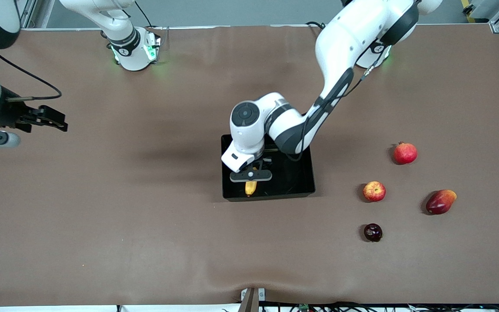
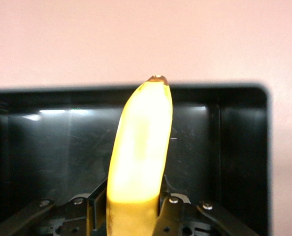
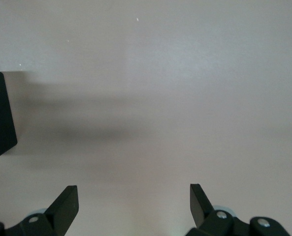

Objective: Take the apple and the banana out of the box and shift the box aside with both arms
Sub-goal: 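Grasp the yellow banana in the box with the left gripper, then place the banana beside the apples while the right gripper reaches the box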

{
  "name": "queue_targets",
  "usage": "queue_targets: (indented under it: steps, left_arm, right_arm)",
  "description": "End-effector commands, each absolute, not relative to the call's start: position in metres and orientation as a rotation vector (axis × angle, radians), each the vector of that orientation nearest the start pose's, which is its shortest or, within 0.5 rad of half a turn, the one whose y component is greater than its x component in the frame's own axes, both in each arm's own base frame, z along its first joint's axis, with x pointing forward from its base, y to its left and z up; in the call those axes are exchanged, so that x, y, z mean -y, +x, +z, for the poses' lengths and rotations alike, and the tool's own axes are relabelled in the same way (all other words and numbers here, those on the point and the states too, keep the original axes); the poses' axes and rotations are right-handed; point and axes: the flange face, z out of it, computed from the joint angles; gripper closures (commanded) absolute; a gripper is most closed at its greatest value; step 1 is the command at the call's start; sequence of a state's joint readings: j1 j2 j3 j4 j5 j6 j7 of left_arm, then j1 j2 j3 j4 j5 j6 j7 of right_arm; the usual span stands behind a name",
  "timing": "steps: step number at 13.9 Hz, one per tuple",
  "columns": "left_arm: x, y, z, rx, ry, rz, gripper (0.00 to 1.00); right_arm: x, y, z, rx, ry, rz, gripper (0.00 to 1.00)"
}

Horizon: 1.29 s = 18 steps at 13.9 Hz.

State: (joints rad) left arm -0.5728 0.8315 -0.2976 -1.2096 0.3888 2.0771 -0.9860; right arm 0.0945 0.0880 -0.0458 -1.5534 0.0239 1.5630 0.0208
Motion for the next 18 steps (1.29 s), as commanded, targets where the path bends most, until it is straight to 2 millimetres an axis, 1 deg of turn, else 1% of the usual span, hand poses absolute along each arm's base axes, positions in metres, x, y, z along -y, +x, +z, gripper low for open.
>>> queue_targets:
  steps: [1,2,3,4,5,7,8,10,11,12,13,14,15,16,17,18]
  left_arm:
    - [0.489,0.574,0.366,0.135,-3.133,-0.262,1.00]
    - [0.472,0.581,0.385,0.131,-3.152,-0.248,1.00]
    - [0.449,0.593,0.400,0.130,-3.165,-0.234,1.00]
    - [0.427,0.602,0.410,0.096,-3.172,-0.212,1.00]
    - [0.398,0.614,0.423,0.070,-3.179,-0.201,1.00]
    - [0.348,0.631,0.430,-0.023,-3.167,-0.153,1.00]
    - [0.318,0.641,0.431,-0.077,-3.151,-0.122,1.00]
    - [0.265,0.653,0.425,-0.194,-3.118,-0.065,1.00]
    - [0.237,0.659,0.417,-0.229,-3.106,-0.035,1.00]
    - [0.214,0.663,0.410,-0.275,-3.096,-0.008,1.00]
    - [0.189,0.666,0.395,-0.305,-3.089,0.038,1.00]
    - [0.164,0.671,0.385,-0.315,-3.083,0.065,1.00]
    - [0.146,0.674,0.376,-0.337,-3.076,0.086,1.00]
    - [0.127,0.676,0.363,-0.362,-3.064,0.104,1.00]
    - [0.101,0.682,0.354,-0.367,-3.067,0.085,1.00]
    - [0.084,0.685,0.339,-0.412,-3.071,0.076,1.00]
  right_arm:
    - [-0.067,0.596,0.563,0.120,-3.114,0.091,0.00]
    - [-0.084,0.602,0.550,0.160,-3.115,0.089,0.00]
    - [-0.098,0.608,0.539,0.190,-3.114,0.082,0.00]
    - [-0.114,0.614,0.523,0.224,-3.113,0.082,0.00]
    - [-0.131,0.619,0.506,0.262,-3.113,0.089,0.00]
    - [-0.165,0.627,0.474,0.328,-3.103,0.091,0.00]
    - [-0.180,0.631,0.457,0.344,-3.082,0.088,0.00]
    - [-0.208,0.637,0.419,0.315,-2.998,0.118,0.00]
    - [-0.223,0.636,0.403,0.265,-2.961,0.159,0.00]
    - [-0.234,0.636,0.387,0.202,-2.948,0.174,0.00]
    - [-0.246,0.637,0.378,0.148,-2.953,0.155,0.00]
    - [-0.264,0.634,0.363,0.151,-2.964,0.159,0.00]
    - [-0.283,0.628,0.346,0.166,-2.965,0.178,0.00]
    - [-0.298,0.625,0.330,0.163,-2.969,0.180,0.00]
    - [-0.325,0.616,0.321,0.153,-2.972,0.150,0.00]
    - [-0.346,0.608,0.314,0.112,-2.982,0.130,0.00]
